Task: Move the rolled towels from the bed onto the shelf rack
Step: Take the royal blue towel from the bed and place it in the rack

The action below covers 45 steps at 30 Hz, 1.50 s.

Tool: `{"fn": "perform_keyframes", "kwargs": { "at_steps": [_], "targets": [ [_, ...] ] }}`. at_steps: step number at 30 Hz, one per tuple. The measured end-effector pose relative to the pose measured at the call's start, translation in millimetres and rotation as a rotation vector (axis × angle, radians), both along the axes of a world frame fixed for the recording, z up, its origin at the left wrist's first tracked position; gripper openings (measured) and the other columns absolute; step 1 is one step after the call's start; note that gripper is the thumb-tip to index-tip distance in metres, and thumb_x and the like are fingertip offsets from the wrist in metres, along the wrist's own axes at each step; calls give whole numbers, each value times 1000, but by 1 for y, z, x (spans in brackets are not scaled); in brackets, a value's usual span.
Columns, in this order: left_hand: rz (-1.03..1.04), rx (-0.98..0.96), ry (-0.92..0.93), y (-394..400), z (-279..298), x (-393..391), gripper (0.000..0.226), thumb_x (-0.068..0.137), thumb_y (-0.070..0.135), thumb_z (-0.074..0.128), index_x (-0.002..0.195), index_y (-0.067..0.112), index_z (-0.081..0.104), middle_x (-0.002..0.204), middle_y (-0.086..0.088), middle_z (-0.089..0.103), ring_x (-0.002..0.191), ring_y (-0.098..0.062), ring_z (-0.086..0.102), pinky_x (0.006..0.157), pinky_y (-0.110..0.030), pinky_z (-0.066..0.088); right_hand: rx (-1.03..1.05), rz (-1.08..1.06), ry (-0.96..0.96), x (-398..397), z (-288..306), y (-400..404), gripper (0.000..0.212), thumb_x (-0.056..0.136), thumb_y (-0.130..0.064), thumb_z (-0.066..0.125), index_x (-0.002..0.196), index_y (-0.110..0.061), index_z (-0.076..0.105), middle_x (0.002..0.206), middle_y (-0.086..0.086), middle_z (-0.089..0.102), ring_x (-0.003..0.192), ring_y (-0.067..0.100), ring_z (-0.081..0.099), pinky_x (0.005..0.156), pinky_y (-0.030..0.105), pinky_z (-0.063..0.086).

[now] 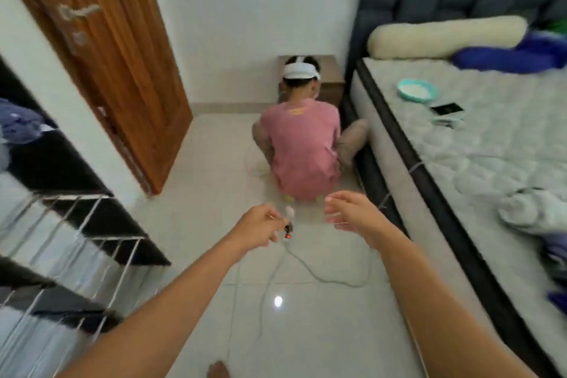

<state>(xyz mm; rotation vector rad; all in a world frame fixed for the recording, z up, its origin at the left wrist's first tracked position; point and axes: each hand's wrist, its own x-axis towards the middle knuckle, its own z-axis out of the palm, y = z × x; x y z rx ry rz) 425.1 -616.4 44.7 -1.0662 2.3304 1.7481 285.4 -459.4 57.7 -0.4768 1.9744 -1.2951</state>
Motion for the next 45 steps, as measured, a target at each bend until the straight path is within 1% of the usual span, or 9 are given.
{"fn": "perform_keyframes", "kwargs": {
  "at_steps": [5, 9, 22, 26, 31, 35, 38, 42, 45],
  "targets": [
    [-385, 48, 5, 132, 8, -119, 21, 92, 23, 60, 105, 16, 46, 89, -6, 56, 60, -14, 54, 54, -25, 40, -18, -557, -87, -50, -14, 168, 12, 96, -17, 51, 85, -16, 56, 81, 6, 58, 64, 14, 57, 60, 24, 42],
    [-620, 80, 16, 219, 7, -201, 23, 91, 27, 60, 106, 16, 46, 93, -5, 58, 63, -13, 57, 58, -26, 44, -33, -840, -137, -69, -35, 257, 10, 96, -19, 52, 102, -12, 57, 84, 6, 59, 66, 14, 59, 60, 24, 43],
    [-1031, 266, -373, 401, -67, -370, 19, 92, 30, 58, 95, 13, 48, 86, -3, 53, 71, -16, 56, 63, -27, 46, -4, -1676, -383, -83, -87, 418, 15, 95, -20, 56, 103, -8, 58, 89, 10, 58, 83, 24, 58, 76, 36, 51],
    [-1029, 282, -506, 440, -90, -393, 18, 92, 28, 60, 89, 15, 48, 89, -3, 51, 73, -15, 54, 68, -31, 47, -44, -1785, -452, -90, -112, 443, 25, 94, -25, 59, 109, -5, 57, 96, 11, 61, 93, 26, 60, 78, 39, 51],
    [-903, 393, -671, 486, -119, -421, 36, 89, 29, 63, 118, 15, 46, 121, -8, 46, 108, -25, 53, 84, -42, 46, -59, -1769, -497, -163, -134, 499, 38, 93, -35, 59, 118, -6, 54, 113, 15, 57, 109, 28, 57, 95, 43, 48],
    [-831, 422, -782, 518, -135, -441, 63, 83, 35, 69, 137, 16, 42, 143, -6, 43, 129, -28, 47, 74, -44, 50, 43, -1743, -412, -233, -140, 553, 35, 85, -48, 62, 88, -15, 54, 85, 12, 48, 74, 20, 51, 67, 34, 44],
    [-791, 464, -846, 542, -140, -453, 74, 78, 38, 75, 141, 21, 39, 150, -6, 39, 129, -31, 46, 67, -46, 53, 25, -1777, -406, -277, -144, 585, 66, 75, -53, 72, 122, -12, 49, 114, 4, 55, 98, 22, 55, 77, 36, 46],
    [-741, 461, -895, 562, -145, -459, 83, 73, 42, 78, 140, 20, 37, 150, -9, 38, 131, -37, 44, 80, -56, 53, 22, -1699, -506, -310, -182, 610, 124, 36, -68, 86, 136, -12, 40, 132, 0, 55, 115, 26, 57, 94, 43, 52],
    [-715, 430, -909, 569, -146, -461, 76, 77, 36, 76, 139, 16, 38, 149, -11, 39, 130, -38, 45, 85, -56, 53, -100, -1718, -614, -312, -193, 612, 115, 43, -46, 90, 140, -11, 39, 132, 8, 55, 116, 32, 58, 97, 50, 51]
  ]
}}
